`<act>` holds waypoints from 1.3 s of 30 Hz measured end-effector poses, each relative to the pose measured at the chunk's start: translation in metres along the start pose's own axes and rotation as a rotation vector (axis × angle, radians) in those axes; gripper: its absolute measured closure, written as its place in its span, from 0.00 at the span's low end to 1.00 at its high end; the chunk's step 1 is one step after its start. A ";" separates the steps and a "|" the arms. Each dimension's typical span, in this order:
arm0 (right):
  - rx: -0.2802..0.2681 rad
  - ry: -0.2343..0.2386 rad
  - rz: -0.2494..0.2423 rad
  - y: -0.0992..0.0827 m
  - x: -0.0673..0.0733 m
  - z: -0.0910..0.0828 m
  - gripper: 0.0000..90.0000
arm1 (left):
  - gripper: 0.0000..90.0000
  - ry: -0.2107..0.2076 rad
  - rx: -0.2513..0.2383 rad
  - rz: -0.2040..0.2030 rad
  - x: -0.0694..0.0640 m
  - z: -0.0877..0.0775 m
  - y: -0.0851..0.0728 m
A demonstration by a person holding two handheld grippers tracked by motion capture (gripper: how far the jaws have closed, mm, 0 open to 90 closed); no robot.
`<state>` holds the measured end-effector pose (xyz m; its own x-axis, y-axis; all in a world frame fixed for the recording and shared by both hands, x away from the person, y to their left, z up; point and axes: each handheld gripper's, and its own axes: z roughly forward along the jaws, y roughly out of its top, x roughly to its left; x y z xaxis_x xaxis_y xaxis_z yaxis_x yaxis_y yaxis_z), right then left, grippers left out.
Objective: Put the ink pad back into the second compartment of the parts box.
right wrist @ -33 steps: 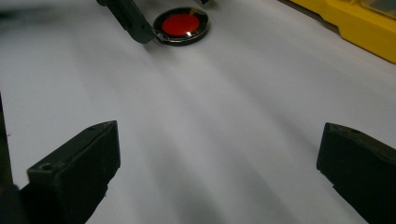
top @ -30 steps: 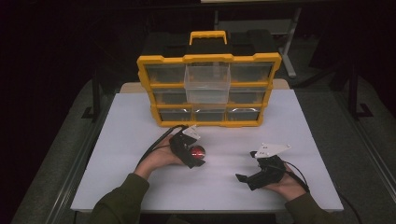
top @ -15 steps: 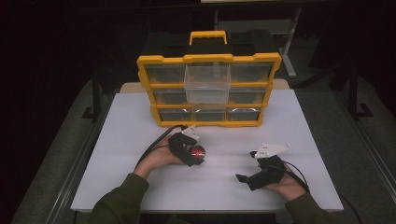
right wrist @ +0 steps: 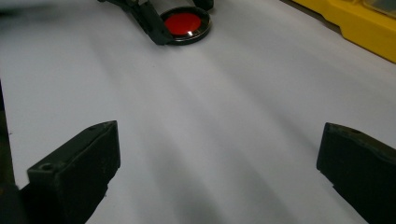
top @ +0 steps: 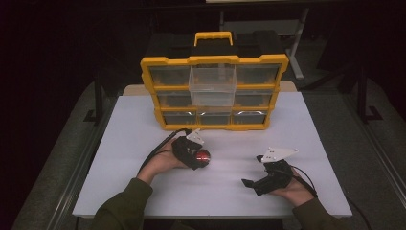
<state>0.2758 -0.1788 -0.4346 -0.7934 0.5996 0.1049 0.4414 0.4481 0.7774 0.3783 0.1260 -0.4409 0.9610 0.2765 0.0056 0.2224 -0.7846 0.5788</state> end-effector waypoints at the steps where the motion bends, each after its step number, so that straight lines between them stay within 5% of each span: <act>1: 0.000 0.000 0.000 0.000 0.000 0.000 0.00 | 0.29 0.000 -0.006 -0.005 -0.001 0.000 0.000; 26: -0.003 0.001 -0.001 0.000 0.000 0.000 0.00 | 0.33 -0.016 -0.008 -0.007 -0.001 -0.006 0.001; 29: -0.003 0.002 -0.001 0.000 0.000 0.000 0.00 | 0.33 -0.020 -0.033 -0.046 -0.001 -0.011 0.000; 39: -0.002 0.003 -0.001 0.000 0.000 0.000 0.00 | 0.33 -0.018 -0.046 -0.063 0.001 -0.022 0.000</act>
<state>0.2753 -0.1787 -0.4343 -0.7950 0.5973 0.1056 0.4397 0.4475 0.7787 0.3756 0.1383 -0.4224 0.9482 0.3143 -0.0468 0.2755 -0.7395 0.6142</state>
